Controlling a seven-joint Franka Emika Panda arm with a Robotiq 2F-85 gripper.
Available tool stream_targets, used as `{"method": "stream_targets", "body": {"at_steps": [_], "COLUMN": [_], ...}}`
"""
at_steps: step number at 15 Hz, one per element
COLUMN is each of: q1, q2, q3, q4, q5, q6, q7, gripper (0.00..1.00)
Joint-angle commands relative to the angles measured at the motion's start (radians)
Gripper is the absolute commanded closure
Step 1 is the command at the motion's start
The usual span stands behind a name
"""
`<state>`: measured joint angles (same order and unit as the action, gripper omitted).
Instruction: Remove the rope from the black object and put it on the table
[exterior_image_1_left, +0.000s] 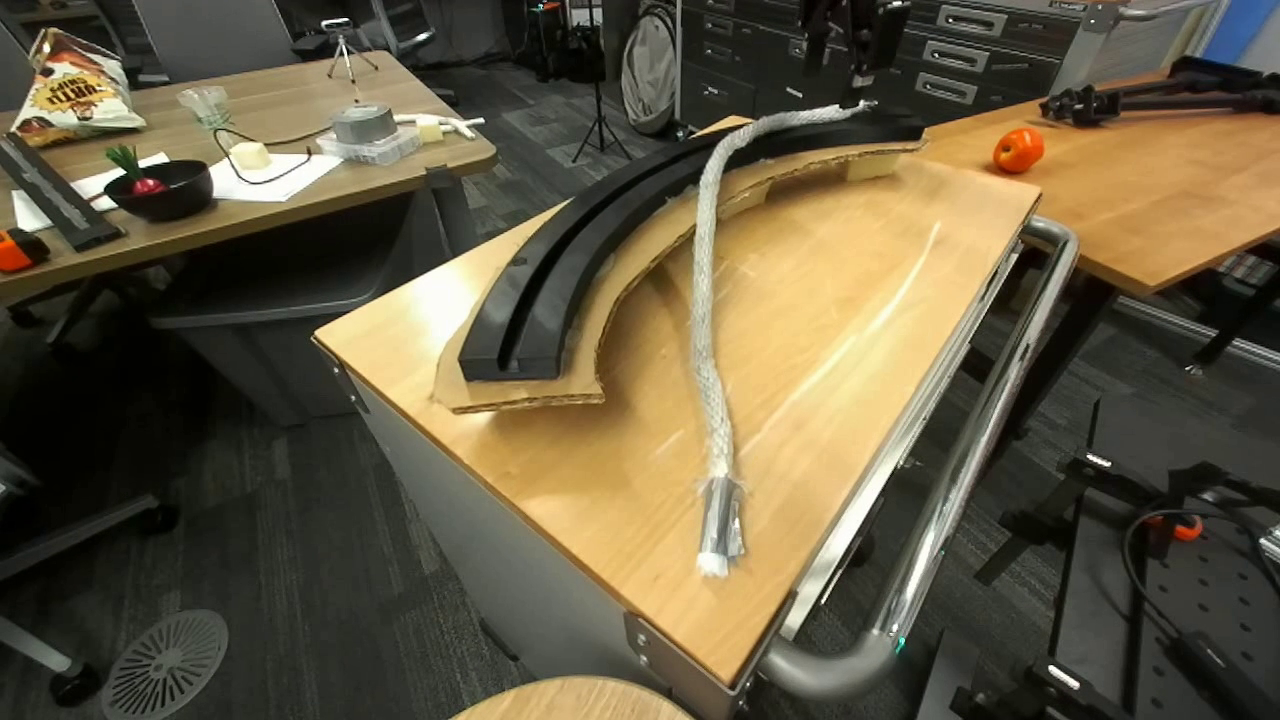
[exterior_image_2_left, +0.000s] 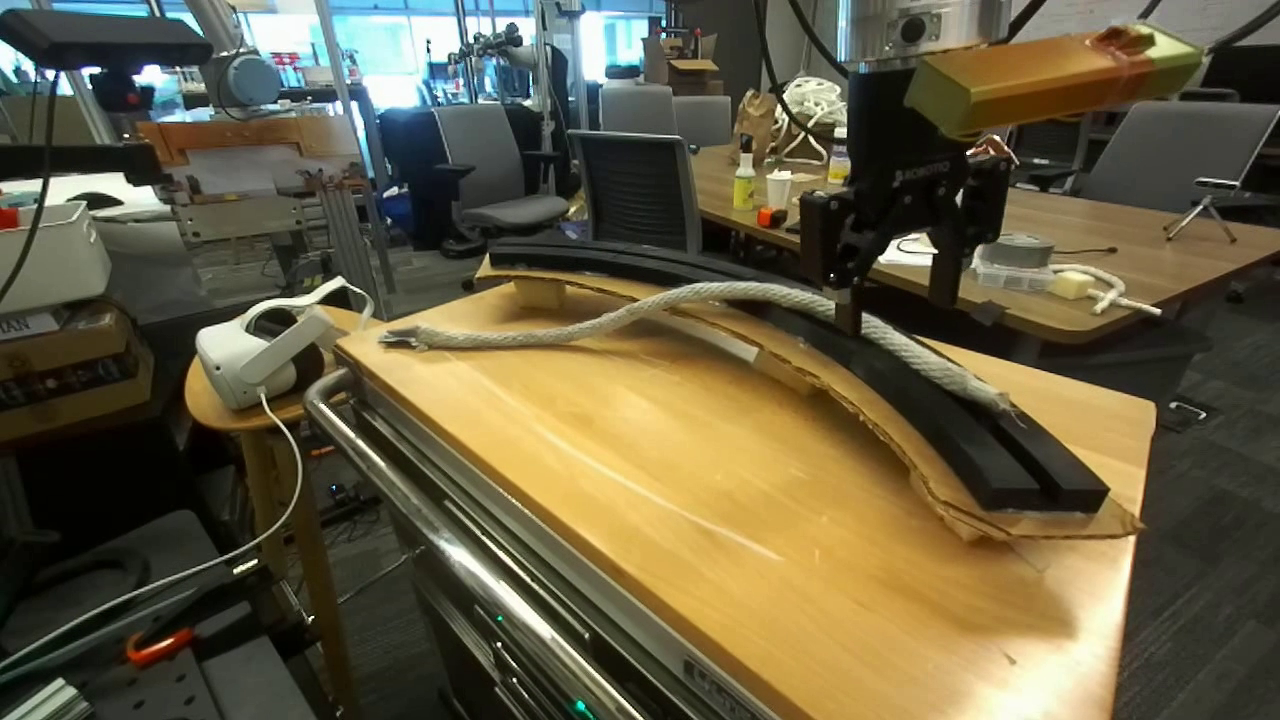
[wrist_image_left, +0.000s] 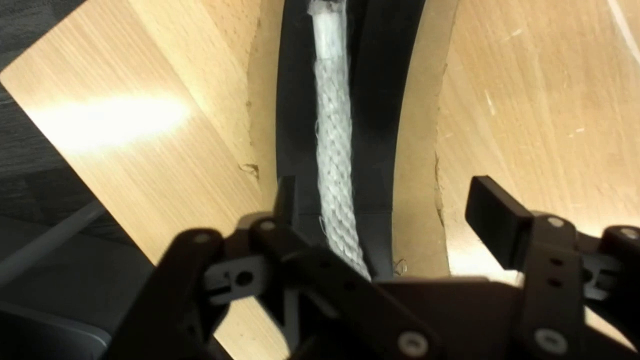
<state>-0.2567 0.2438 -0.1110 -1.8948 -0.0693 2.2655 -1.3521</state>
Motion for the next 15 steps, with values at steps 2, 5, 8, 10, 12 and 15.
{"method": "stream_targets", "body": {"at_steps": [2, 5, 8, 10, 12, 15], "q1": [0.010, 0.006, 0.005, 0.004, 0.003, 0.001], "q2": [0.064, 0.105, 0.130, 0.136, 0.136, 0.130], "q3": [-0.007, -0.004, 0.000, 0.002, 0.001, 0.001], "q4": [0.066, 0.109, 0.132, 0.136, 0.140, 0.134], "q5": [-0.012, -0.010, -0.012, -0.013, -0.014, -0.014], "q6": [0.000, -0.018, -0.024, -0.023, -0.033, -0.037], "q7": [0.046, 0.064, 0.077, 0.080, 0.081, 0.081], "gripper": [0.07, 0.35, 0.51, 0.69, 0.82, 1.00]}}
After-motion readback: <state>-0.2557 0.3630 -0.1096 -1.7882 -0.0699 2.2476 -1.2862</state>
